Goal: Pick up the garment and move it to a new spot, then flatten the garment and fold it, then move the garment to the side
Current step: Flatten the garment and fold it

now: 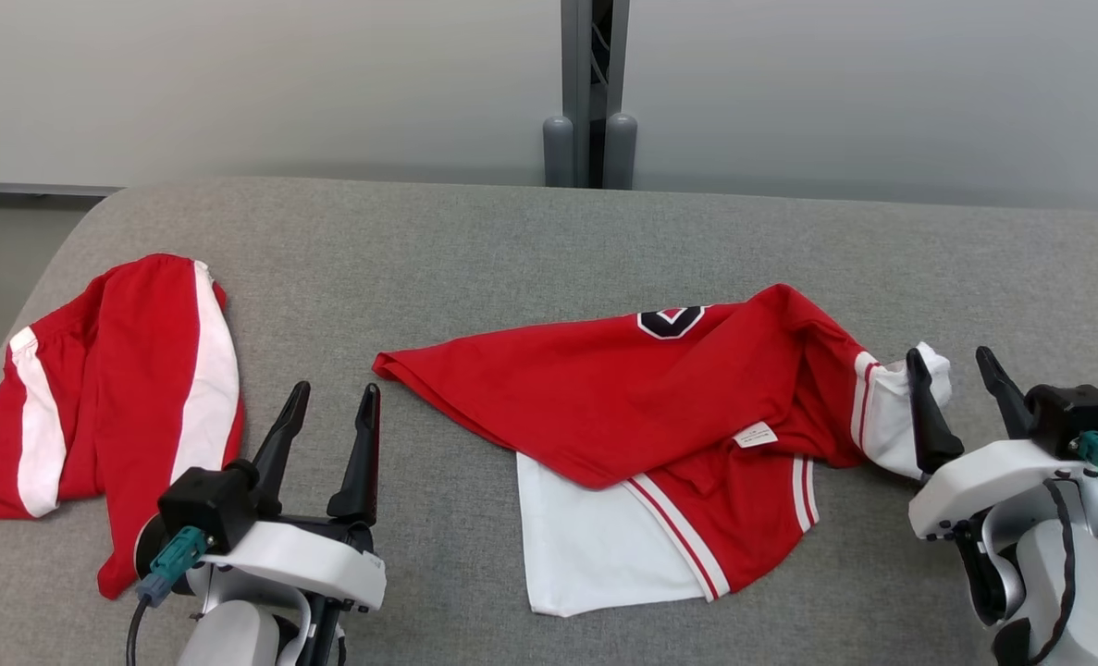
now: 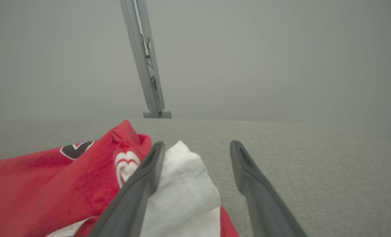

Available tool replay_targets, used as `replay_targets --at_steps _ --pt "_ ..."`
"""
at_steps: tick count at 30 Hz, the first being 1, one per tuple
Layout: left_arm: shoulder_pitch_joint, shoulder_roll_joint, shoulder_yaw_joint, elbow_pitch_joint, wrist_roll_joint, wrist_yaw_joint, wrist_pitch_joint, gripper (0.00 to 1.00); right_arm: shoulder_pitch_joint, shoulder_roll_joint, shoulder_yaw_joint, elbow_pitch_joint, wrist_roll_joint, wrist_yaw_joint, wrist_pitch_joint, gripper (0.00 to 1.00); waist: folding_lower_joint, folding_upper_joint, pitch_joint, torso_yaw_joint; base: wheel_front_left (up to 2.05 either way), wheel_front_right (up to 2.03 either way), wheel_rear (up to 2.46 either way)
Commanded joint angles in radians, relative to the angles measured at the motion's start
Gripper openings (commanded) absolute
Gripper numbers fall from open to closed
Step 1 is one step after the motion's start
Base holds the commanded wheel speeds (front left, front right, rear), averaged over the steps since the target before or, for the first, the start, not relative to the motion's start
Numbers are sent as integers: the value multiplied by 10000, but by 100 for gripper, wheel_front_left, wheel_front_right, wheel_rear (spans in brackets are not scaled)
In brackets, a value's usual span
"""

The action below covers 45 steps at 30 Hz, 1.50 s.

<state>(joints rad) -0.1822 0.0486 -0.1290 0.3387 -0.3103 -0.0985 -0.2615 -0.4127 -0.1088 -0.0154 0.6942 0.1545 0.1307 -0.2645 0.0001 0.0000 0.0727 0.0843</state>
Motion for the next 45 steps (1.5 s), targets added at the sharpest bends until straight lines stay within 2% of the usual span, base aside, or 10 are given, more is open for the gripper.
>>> replay_targets --at_steps 1,8,17,19,24,35,38,45 --pt "-138 36 3 16 -38 26 -33 100 -171 -114 47 172 166 1 -19 100 -1 0 45 27 0 0 0" --pt "-188 39 -18 67 69 -26 -33 100 -620 -73 1128 1136 1735 1 174 100 -1 0 135 98 0 0 0" --pt "-80 37 50 140 164 -50 -33 100 -438 -501 2958 1195 4052 1 744 100 -1 0 31 50 0 0 0" --pt "-89 37 52 148 169 -59 -33 100 -409 -622 3303 1121 4456 1 833 0 -1 0 19 30 0 0 0" --pt "-128 37 68 138 156 -58 -33 100 -454 -927 3907 1053 5170 1 635 0 -1 0 18 -24 0 0 0" --pt "-94 37 107 177 8 19 -34 100 -862 -1451 4107 976 5579 1 39 0 -1 0 -154 -188 0 0 0" --pt "8 37 110 146 -83 35 -34 100 -884 -1573 3903 711 5352 1 -39 0 -1 0 -295 -257 0 0 0" --pt "200 37 141 22 -261 130 -34 100 -37 -1634 2498 -1253 3824 1 -13 0 -1 0 -628 -491 0 0 0"
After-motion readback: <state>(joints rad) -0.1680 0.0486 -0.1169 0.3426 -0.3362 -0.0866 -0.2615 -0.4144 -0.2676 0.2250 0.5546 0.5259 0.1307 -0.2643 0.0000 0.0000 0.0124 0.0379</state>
